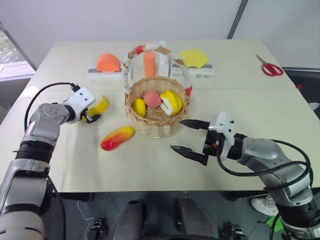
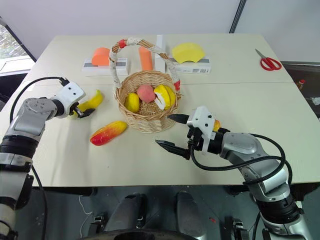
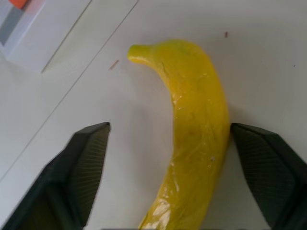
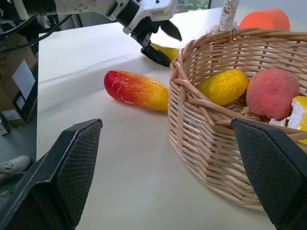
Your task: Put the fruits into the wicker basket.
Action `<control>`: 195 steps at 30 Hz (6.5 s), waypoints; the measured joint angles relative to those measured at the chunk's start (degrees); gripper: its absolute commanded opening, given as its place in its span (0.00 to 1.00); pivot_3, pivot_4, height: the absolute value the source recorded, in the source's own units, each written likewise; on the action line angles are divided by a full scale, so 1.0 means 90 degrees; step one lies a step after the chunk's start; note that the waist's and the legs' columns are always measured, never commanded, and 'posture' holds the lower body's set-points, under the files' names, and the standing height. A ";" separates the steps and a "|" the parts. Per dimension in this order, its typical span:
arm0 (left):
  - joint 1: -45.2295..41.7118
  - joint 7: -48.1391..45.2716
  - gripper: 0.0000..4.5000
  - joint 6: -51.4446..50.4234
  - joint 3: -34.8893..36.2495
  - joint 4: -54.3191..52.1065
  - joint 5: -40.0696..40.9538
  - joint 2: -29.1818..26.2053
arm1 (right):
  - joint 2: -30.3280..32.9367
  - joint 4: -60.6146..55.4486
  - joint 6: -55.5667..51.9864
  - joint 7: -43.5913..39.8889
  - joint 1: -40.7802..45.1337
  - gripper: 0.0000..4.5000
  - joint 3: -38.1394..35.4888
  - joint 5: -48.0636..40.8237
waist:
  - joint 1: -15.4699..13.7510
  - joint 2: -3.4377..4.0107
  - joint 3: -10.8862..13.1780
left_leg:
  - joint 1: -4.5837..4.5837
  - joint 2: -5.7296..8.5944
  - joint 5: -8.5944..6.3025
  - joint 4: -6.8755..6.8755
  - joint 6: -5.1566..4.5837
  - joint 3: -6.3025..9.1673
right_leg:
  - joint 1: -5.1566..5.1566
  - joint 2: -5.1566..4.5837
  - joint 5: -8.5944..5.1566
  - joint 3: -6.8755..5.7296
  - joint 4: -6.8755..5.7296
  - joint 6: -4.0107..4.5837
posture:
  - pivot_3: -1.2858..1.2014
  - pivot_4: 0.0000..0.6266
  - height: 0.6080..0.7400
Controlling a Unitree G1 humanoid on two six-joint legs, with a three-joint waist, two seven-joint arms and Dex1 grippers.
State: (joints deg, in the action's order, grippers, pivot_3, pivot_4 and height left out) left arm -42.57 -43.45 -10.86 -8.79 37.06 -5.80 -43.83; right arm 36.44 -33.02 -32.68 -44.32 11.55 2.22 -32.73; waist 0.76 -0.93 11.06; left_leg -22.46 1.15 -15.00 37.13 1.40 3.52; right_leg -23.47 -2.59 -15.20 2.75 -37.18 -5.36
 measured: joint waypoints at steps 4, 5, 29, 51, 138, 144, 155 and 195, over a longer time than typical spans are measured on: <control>-0.0033 -0.0173 0.24 0.0139 0.0003 0.0207 0.0007 0.0072 | -0.0028 0.0002 0.0082 -0.0001 0.0000 1.00 0.0079 0.0066 | 0.0017 0.0000 0.0000 | 0.0001 -0.0002 0.0000 0.0002 0.0000 0.0001 | 0.0000 0.0002 0.0000 0.0000 -0.0005 0.0000 | 0.52 0.24 1.00; -0.0033 -0.0209 0.15 0.0140 0.0031 0.0229 0.0012 0.0070 | -0.0045 0.0003 0.0102 0.0000 0.0000 1.00 0.0087 0.0090 | 0.0025 0.0000 0.0000 | 0.0002 -0.0003 0.0000 0.0002 0.0000 0.0001 | 0.0000 0.0003 0.0000 0.0000 -0.0005 0.0000 | 0.52 0.24 1.00; 0.0881 -0.0844 0.11 -0.3467 0.1154 -0.6969 0.4512 0.0244 | -0.0135 0.1078 0.0670 -0.0399 0.0825 1.00 0.0168 0.0563 | 0.0032 -0.0018 0.0009 | 0.0004 -0.0003 0.0000 0.0004 0.0002 0.0001 | 0.0007 0.0006 0.0000 -0.0001 0.0002 0.0001 | 0.52 0.24 1.00; 0.0221 -0.0705 0.99 -0.2751 0.1510 -0.5481 0.3933 0.0732 | -0.0185 0.0628 0.0480 0.0172 0.0579 1.00 0.0094 0.0554 | 0.0096 -0.0016 0.0010 | 0.0002 -0.0015 0.0000 0.0001 0.0001 -0.0001 | -0.0004 0.0006 -0.0001 0.0004 -0.0004 0.0001 | 0.52 0.24 1.00; 0.2039 -0.0982 1.00 -0.2383 -0.0180 -0.6740 0.3612 0.1186 | 0.0179 0.3041 0.1108 0.0682 -0.0552 0.33 -0.0948 0.1955 | 0.0023 -0.0018 0.0010 | 0.0007 -0.0005 -0.0001 0.0009 -0.0002 -0.0008 | 0.0010 0.0005 0.0001 0.0010 -0.0003 -0.0003 | 0.52 0.24 1.00; 0.2443 -0.0895 1.00 -0.2335 0.0889 -0.6352 0.3864 0.0988 | 0.0252 0.2072 0.1268 -0.0025 -0.0620 0.33 -0.0896 0.1535 | 0.0052 -0.0016 0.0011 | 0.0009 -0.0013 -0.0001 0.0009 -0.0002 -0.0006 | 0.0007 0.0009 0.0001 0.0009 -0.0006 -0.0003 | 0.52 0.24 1.00; 0.3212 -0.0724 1.00 -0.2176 0.2278 -0.5916 0.3960 0.0376 | -0.0972 0.0772 -0.0285 0.0441 0.1903 0.33 0.0732 0.0764 | -0.0014 -0.0019 0.0010 | -0.0005 -0.0004 -0.0001 0.0005 0.0001 0.0008 | 0.0000 -0.0018 0.0001 -0.0004 0.0003 0.0000 | 0.52 0.24 1.00; 0.3161 0.0170 1.00 -0.2306 0.1817 -0.6375 0.4600 0.1468 | -0.2079 0.3309 0.0805 0.1448 0.2179 0.03 -0.0315 0.1119 | 0.0008 -0.0015 0.0011 | -0.0004 -0.0001 -0.0001 -0.0002 0.0000 -0.0005 | -0.0008 -0.0010 0.0003 0.0005 -0.0002 0.0000 | 0.52 0.24 1.00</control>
State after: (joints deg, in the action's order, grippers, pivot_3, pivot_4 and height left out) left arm -14.12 -41.91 -31.61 7.57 -20.32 35.60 -30.62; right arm 17.73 -3.24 -25.43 -31.29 31.16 -0.62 -22.66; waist 0.83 -1.07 11.15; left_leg -22.49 1.14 -15.01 37.11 1.39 3.47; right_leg -23.54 -2.69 -15.18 2.79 -37.19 -5.36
